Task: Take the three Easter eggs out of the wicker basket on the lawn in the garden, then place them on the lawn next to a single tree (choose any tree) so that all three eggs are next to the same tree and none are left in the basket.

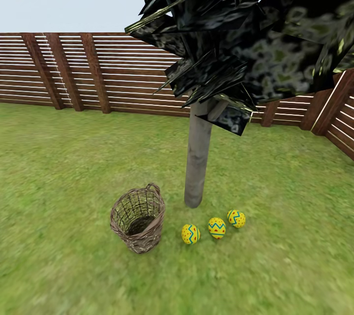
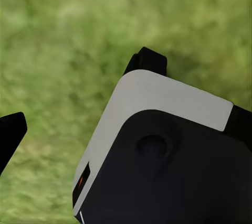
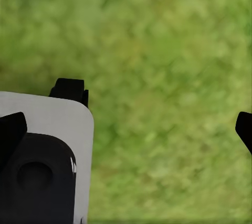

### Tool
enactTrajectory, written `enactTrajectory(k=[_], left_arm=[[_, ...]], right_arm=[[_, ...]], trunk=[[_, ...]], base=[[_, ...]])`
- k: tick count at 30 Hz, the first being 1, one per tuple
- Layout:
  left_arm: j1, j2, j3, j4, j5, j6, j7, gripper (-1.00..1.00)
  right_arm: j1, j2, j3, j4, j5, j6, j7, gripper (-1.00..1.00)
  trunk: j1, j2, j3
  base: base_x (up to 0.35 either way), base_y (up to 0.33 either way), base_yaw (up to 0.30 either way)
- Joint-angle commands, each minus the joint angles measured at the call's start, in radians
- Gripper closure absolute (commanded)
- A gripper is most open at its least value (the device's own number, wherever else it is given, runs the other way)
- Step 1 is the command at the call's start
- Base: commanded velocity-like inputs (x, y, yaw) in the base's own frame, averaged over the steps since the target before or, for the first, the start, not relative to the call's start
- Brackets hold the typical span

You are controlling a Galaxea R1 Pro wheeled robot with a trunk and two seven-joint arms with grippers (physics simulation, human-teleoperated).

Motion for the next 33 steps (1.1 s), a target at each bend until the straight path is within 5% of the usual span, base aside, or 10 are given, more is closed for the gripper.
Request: enactTrajectory(k=[1, 33], left_arm=[[-0.001, 0.001, -0.006, -0.001, 0.006, 0.004, -0.002, -1.00], [-0.001, 0.001, -0.006, -0.001, 0.006, 0.003, -0.002, -1.00]], right_arm=[[-0.001, -0.001, -0.007, 0.004, 0.005, -0.005, -0.001, -1.00], [-0.001, -0.001, -0.007, 0.004, 0.005, -0.005, -0.001, -1.00]], trunk=[[0.000, 0.000, -0.001], [0.000, 0.000, -0.001]], base=[[0.000, 0.000, 0.000], [0.000, 0.000, 0.000]])
